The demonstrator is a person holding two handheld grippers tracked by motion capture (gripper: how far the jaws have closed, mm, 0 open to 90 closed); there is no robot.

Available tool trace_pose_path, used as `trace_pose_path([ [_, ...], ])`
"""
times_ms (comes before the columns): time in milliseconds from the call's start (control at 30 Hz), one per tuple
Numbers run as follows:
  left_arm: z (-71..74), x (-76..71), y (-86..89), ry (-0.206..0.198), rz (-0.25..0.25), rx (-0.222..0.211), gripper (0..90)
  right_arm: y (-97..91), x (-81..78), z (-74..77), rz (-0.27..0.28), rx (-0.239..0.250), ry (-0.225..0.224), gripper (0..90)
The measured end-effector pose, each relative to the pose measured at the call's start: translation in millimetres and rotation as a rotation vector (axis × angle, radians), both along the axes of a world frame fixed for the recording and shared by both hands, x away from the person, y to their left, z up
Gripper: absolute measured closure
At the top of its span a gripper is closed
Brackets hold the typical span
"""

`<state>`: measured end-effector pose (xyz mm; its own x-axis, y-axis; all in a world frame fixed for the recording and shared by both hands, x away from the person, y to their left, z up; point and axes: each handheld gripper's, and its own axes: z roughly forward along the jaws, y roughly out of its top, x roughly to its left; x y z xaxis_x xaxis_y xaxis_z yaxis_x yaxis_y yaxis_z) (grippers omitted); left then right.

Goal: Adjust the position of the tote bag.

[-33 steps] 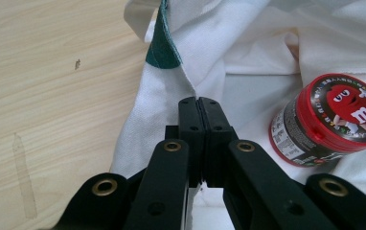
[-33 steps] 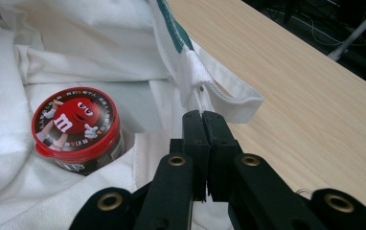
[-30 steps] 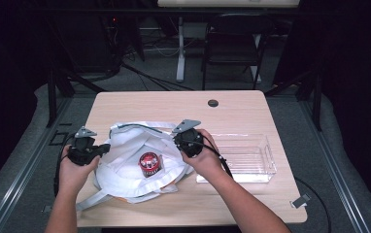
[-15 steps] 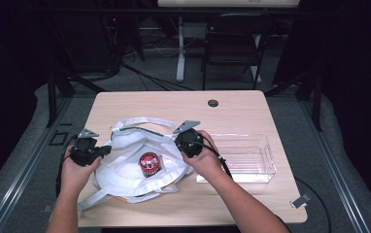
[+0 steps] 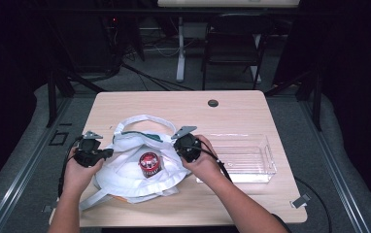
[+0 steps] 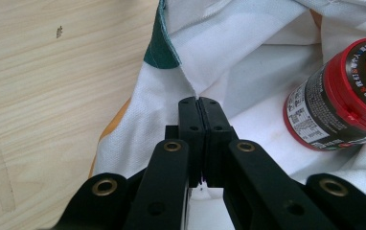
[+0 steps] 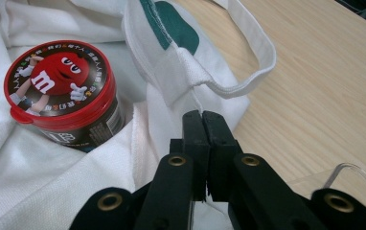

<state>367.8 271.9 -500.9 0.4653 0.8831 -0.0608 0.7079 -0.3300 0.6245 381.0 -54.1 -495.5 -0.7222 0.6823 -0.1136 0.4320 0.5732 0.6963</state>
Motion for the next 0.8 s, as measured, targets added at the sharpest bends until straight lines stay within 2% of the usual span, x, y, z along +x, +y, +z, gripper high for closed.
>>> trace_pose_path([
  [200, -3.2, 0.7, -2.5, 0.0, 0.002, 0.017, 89.0, 2.2, -2.1, -2.7, 0.008, -0.021, 0.004, 89.4],
  [467, -8.0, 2.5, -0.6, 0.022, 0.005, -0.002, 89.0, 4.5, -1.6, -7.8, 0.008, -0.022, 0.01, 89.4],
  [533, -10.2, 3.0, -1.4, 0.015, 0.013, -0.005, 89.0, 5.7, -1.5, -9.2, 0.004, -0.021, 0.007, 89.4],
  [667, -11.5, 3.9, -0.2, 0.038, 0.0, 0.0, 89.0, 6.4, -0.3, -9.7, 0.009, -0.031, 0.013, 89.4],
  [800, -13.0, 4.2, 0.0, 0.037, 0.005, -0.004, 89.0, 7.6, 0.2, -11.4, 0.002, -0.018, 0.014, 89.4],
])
